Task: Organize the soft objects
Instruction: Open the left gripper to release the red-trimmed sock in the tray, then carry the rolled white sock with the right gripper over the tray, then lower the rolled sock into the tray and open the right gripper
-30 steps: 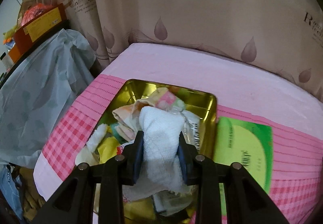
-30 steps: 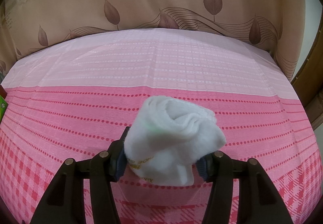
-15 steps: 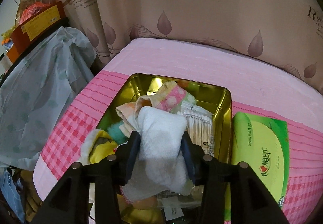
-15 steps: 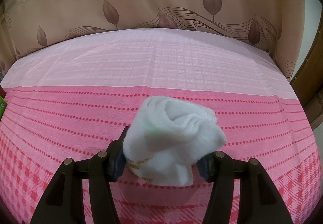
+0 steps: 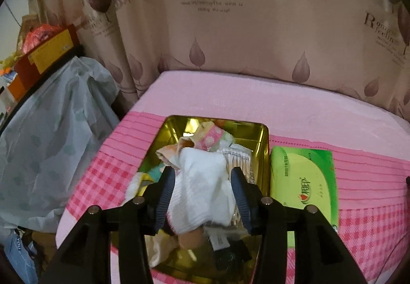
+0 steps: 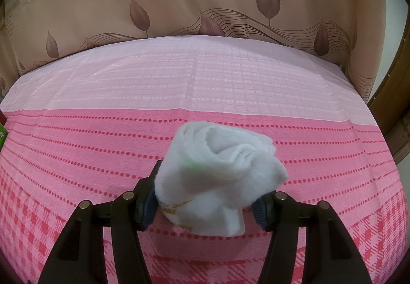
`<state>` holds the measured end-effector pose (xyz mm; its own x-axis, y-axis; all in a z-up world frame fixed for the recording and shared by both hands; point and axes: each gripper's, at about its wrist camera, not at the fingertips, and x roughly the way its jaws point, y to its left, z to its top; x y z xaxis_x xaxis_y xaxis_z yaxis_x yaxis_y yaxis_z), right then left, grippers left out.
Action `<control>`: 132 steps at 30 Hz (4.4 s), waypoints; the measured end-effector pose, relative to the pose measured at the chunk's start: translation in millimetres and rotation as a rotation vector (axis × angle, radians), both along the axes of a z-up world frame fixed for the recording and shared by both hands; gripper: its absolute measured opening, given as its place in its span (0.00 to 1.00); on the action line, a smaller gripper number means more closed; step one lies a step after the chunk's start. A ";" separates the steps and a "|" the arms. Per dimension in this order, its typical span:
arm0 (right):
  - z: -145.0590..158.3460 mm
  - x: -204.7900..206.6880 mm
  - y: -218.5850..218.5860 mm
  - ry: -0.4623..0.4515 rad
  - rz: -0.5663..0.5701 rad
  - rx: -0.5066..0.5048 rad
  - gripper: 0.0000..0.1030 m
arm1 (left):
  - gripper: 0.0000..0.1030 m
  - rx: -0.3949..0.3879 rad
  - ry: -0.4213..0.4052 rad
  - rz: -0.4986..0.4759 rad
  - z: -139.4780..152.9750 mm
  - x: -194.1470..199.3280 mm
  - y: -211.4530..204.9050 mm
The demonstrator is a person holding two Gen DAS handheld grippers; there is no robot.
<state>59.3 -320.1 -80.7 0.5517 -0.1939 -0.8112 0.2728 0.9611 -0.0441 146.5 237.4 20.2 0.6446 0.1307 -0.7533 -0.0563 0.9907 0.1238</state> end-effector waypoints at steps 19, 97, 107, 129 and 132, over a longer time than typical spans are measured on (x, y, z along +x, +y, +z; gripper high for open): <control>3.6 -1.8 -1.7 -0.007 -0.004 0.013 0.48 | 0.45 0.194 -0.097 0.088 -2.1 -111.6 14.5; 40.6 78.9 521.1 -0.023 0.849 0.081 0.43 | 0.45 -0.007 -0.064 0.347 -10.1 -113.1 93.9; 43.2 73.1 521.6 -0.042 0.845 0.083 0.66 | 0.45 0.000 -0.067 0.321 -9.5 -112.6 86.4; 73.6 31.9 506.4 -0.138 0.826 0.082 0.96 | 0.45 -0.005 -0.078 0.306 -8.3 -113.7 81.3; 76.3 21.2 498.6 -0.156 0.807 0.080 0.98 | 0.45 -0.005 -0.080 0.305 -8.9 -113.2 80.5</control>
